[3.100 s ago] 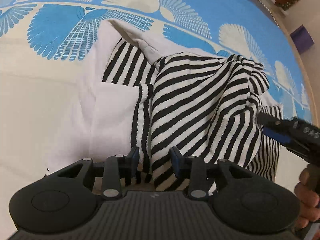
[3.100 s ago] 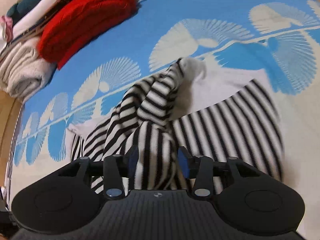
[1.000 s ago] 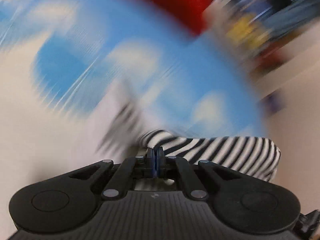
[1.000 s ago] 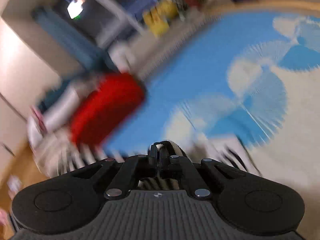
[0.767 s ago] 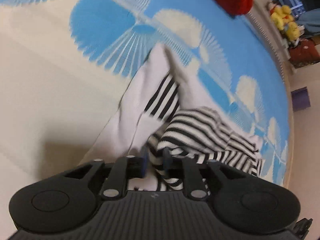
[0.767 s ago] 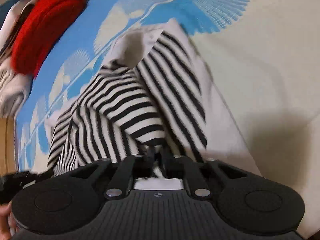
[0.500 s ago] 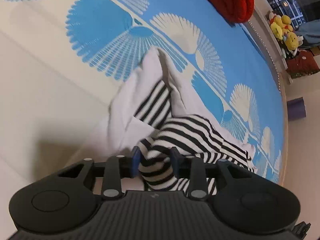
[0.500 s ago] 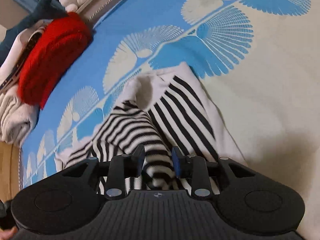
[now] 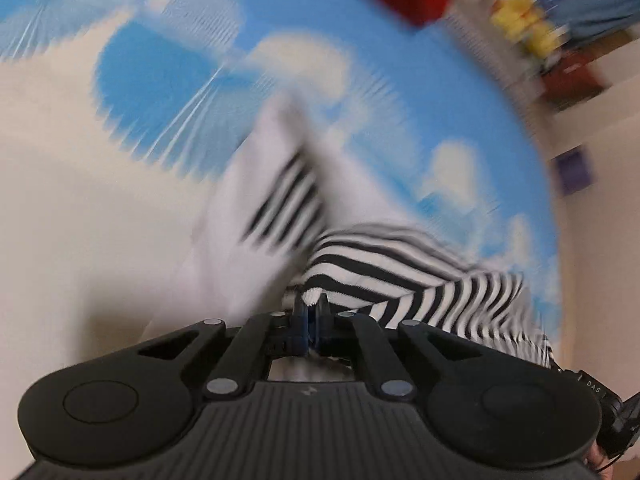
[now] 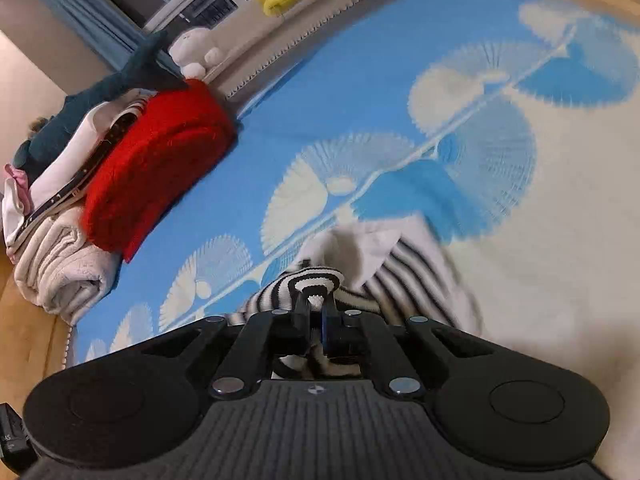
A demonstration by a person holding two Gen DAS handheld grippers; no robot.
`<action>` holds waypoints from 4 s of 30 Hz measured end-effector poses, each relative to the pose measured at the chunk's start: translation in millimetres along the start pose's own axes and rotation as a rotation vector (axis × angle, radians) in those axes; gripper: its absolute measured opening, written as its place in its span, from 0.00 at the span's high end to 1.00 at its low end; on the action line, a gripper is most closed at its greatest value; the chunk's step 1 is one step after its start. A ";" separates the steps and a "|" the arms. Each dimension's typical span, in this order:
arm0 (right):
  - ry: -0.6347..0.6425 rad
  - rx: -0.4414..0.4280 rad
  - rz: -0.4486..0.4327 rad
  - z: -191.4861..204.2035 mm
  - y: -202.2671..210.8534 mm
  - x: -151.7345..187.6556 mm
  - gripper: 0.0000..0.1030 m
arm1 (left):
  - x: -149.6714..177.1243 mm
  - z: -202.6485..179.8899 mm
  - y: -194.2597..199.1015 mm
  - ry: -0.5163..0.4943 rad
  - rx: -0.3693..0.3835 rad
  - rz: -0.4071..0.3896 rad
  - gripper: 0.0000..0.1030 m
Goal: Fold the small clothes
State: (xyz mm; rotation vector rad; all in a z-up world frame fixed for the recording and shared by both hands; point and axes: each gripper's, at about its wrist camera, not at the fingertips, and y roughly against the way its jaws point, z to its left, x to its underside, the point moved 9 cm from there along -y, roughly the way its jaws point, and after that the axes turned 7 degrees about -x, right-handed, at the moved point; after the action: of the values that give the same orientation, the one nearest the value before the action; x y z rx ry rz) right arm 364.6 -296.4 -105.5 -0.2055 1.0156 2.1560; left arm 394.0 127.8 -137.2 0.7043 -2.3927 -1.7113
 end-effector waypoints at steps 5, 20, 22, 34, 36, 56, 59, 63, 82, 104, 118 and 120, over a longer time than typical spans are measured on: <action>-0.118 0.219 0.229 -47.6 -27.4 50.1 0.92 | 11.8 11.7 -11.7 -0.023 -0.079 0.054 0.79; 0.185 0.196 0.122 12.1 -30.1 32.5 0.54 | 29.7 -42.3 -9.5 -0.364 -0.122 -0.042 0.63; 0.154 0.296 0.178 -7.1 -39.1 41.3 0.54 | 29.1 -26.2 -19.0 -0.338 -0.197 -0.030 0.73; 0.058 0.083 0.250 3.5 -50.1 55.6 0.73 | 15.6 -9.8 -18.0 -0.306 -0.330 -0.082 0.87; 0.096 0.075 0.273 11.3 -50.8 59.8 0.79 | 10.4 -4.6 -12.0 -0.281 -0.343 -0.102 0.84; 0.040 0.221 0.239 -21.6 -48.3 50.5 0.69 | 5.9 -19.2 12.2 -0.269 -0.252 -0.156 0.87; 0.068 0.166 0.127 -5.4 -32.8 31.1 0.69 | 1.7 -34.2 30.1 -0.300 -0.197 -0.238 0.87; 0.173 0.111 0.002 21.0 -19.6 16.2 0.69 | 8.9 -43.9 27.9 -0.332 -0.140 -0.227 0.87; 0.279 0.080 -0.127 61.2 109.1 21.8 0.60 | 76.6 11.8 160.4 -0.349 -0.120 -0.383 0.85; 0.080 0.202 0.109 -83.9 179.8 210.7 0.71 | 240.2 135.5 134.3 -0.163 -0.145 -0.099 0.82; 0.151 0.309 0.376 -102.2 124.0 260.4 0.52 | 246.8 145.3 99.0 -0.210 -0.271 0.010 0.42; 0.172 0.311 0.392 -99.9 119.0 264.0 0.52 | 246.5 146.0 94.5 -0.214 -0.278 0.017 0.42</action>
State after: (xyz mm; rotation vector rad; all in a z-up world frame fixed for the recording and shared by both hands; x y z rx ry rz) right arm 78.6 -272.9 -212.8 -0.0454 1.5824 2.3104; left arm 95.6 171.3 -144.2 0.4805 -2.2083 -2.1520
